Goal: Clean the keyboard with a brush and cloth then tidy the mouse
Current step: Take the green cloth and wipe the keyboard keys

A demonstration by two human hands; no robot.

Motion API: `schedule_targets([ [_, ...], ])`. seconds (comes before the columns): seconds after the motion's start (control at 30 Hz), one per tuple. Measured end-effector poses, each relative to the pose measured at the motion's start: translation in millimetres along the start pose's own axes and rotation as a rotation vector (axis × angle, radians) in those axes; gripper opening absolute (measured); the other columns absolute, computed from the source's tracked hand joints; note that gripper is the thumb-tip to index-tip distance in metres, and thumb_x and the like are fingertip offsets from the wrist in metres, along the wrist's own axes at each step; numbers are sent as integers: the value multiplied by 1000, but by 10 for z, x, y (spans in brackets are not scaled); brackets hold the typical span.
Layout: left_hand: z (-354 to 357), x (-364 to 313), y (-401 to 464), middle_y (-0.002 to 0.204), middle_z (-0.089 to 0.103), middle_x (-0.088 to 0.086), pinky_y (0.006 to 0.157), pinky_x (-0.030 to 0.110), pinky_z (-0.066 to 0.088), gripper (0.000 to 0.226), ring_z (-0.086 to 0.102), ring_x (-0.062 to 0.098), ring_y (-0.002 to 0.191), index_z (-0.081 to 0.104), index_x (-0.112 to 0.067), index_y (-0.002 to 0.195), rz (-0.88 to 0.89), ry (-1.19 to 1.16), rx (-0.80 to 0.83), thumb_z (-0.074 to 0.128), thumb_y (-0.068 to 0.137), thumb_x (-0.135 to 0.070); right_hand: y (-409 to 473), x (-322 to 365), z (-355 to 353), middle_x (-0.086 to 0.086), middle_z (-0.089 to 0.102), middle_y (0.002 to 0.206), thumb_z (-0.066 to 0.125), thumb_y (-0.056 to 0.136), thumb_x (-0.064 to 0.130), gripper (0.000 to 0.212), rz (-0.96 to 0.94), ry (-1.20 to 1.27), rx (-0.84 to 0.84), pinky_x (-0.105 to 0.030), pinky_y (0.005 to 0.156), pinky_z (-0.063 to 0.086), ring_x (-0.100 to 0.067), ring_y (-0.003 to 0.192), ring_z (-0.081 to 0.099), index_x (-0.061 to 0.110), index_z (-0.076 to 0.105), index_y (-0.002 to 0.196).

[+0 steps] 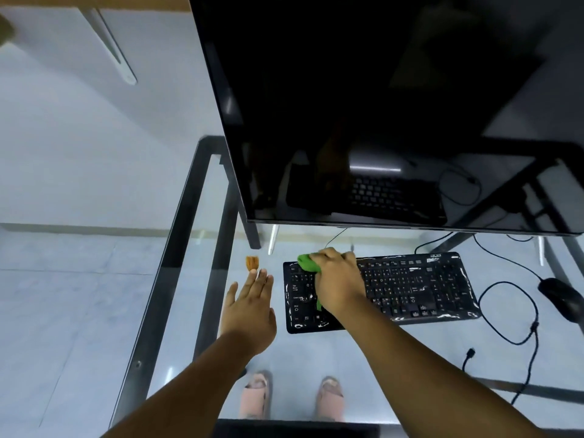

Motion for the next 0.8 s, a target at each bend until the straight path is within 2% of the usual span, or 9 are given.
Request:
schedule_targets([
  [0.07,4,12,-4,161,-14,-4,116,42,-12,66,-17,14,147,-6,-21,155,10,19,11,27,98,-33,20,126,49,14,52,128,51,87,5,53,-115,-11,32,-33,90,49,-21,108,39,31,54,133],
  [0.13,2,28,-6,161,-15,-4,115,42,-13,66,-18,14,147,-7,-21,154,19,30,13,26,99,-35,-35,123,63,16,53,126,52,86,5,53,-167,-27,19,-33,87,51,-19,107,40,32,55,132],
  [0.27,6,58,8,161,-14,-5,116,42,-12,65,-17,12,147,-7,-22,154,35,40,18,26,100,-37,-46,-159,-7,14,56,120,52,87,6,46,3,-38,-70,-34,79,54,-19,106,41,29,60,127],
  [0.33,12,62,9,161,-14,-4,116,42,-12,65,-18,12,147,-7,-21,154,41,46,18,25,100,-38,37,-159,-1,13,55,120,53,85,4,51,51,-54,-63,-32,82,52,-19,105,39,30,59,128],
  [0.47,30,82,6,160,-18,-5,116,43,-12,65,-19,12,146,-9,-22,154,41,73,24,23,101,-40,66,179,118,16,49,130,52,81,-6,71,-123,-33,10,-31,91,47,-19,107,36,36,48,138],
  [0.57,27,99,10,160,-18,-6,116,43,-12,64,-20,11,146,-9,-23,154,51,69,22,22,101,-42,-18,159,140,17,52,128,54,79,-6,67,-262,-32,-1,-32,89,49,-19,106,41,36,57,130],
  [0.73,46,112,18,159,-19,-5,117,43,-11,64,-27,10,140,-11,-23,153,63,77,33,21,102,-41,106,-59,114,14,57,123,51,83,-6,59,-107,0,-88,-33,92,48,-18,103,41,28,58,131],
  [0.8,53,114,14,159,-19,-6,118,43,-11,64,-29,8,137,-11,-23,153,61,76,39,22,102,-41,142,109,162,13,56,126,54,81,-6,63,-169,-12,-54,-33,94,47,-19,106,41,28,56,134],
])
Point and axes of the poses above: each hand's wrist, its own y-axis towards the middle knuckle, its own z-axis out of the palm, x = y × z, the point moved 5 cm from there along y, towards the middle knuckle
